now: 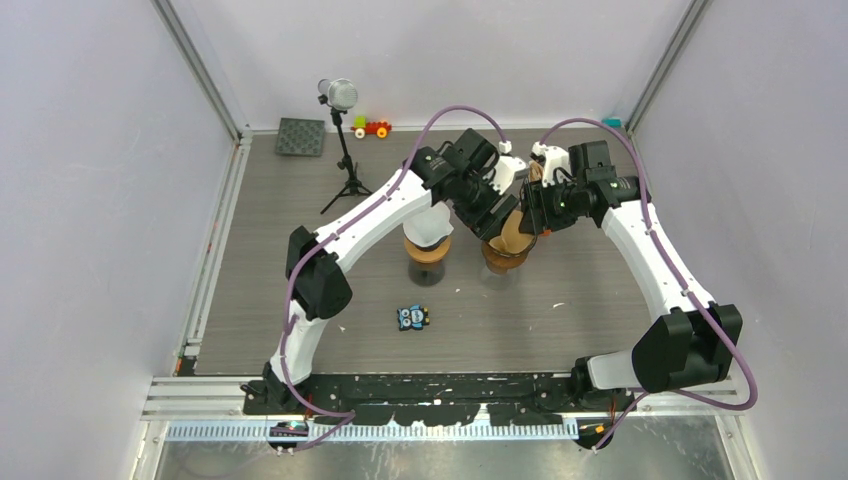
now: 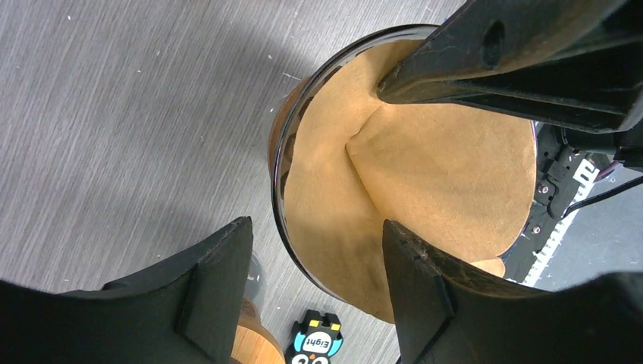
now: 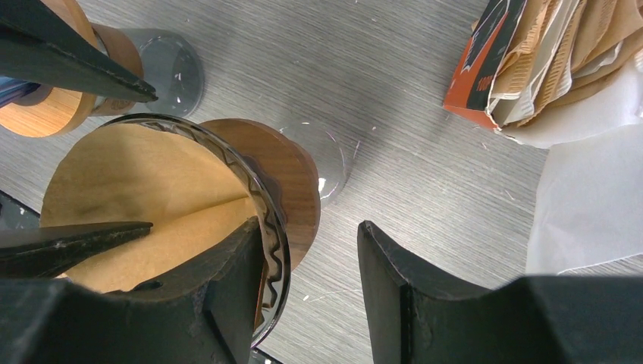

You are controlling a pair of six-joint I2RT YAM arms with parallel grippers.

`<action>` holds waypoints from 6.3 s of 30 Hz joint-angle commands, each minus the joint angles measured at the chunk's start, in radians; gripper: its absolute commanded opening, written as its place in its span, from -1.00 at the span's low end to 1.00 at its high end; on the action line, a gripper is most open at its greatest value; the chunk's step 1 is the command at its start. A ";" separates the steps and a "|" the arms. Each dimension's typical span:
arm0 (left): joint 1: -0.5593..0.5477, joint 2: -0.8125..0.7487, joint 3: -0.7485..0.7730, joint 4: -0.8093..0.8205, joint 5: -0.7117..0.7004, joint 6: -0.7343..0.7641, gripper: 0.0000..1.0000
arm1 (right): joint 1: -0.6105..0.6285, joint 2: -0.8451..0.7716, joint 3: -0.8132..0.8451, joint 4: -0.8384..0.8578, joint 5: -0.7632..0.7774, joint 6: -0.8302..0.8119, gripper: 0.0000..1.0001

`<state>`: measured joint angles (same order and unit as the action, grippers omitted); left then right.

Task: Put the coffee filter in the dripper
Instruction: Place the coffee filter in the coffee dripper.

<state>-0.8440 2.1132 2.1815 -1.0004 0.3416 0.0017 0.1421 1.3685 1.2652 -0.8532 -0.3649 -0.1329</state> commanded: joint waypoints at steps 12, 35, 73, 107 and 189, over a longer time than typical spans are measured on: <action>-0.009 -0.057 0.004 -0.018 -0.004 0.076 0.34 | -0.001 -0.002 0.080 -0.040 0.017 -0.058 0.05; -0.009 -0.161 0.043 0.037 -0.003 0.139 0.73 | -0.002 0.004 0.092 -0.059 -0.002 -0.053 0.05; -0.130 -0.165 -0.089 -0.056 0.096 0.847 0.68 | -0.001 0.053 0.144 -0.110 -0.025 -0.057 0.05; -0.159 -0.099 -0.178 -0.013 0.097 0.833 0.21 | -0.001 0.090 0.140 -0.121 -0.009 -0.079 0.04; -0.159 -0.295 -0.244 0.102 0.122 0.601 0.76 | -0.001 0.086 0.270 -0.236 0.007 -0.101 0.07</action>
<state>-1.0004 1.8725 1.9533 -0.9508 0.4206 0.6617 0.1436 1.4857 1.4952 -1.0798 -0.3752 -0.2234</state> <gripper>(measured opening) 0.898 0.537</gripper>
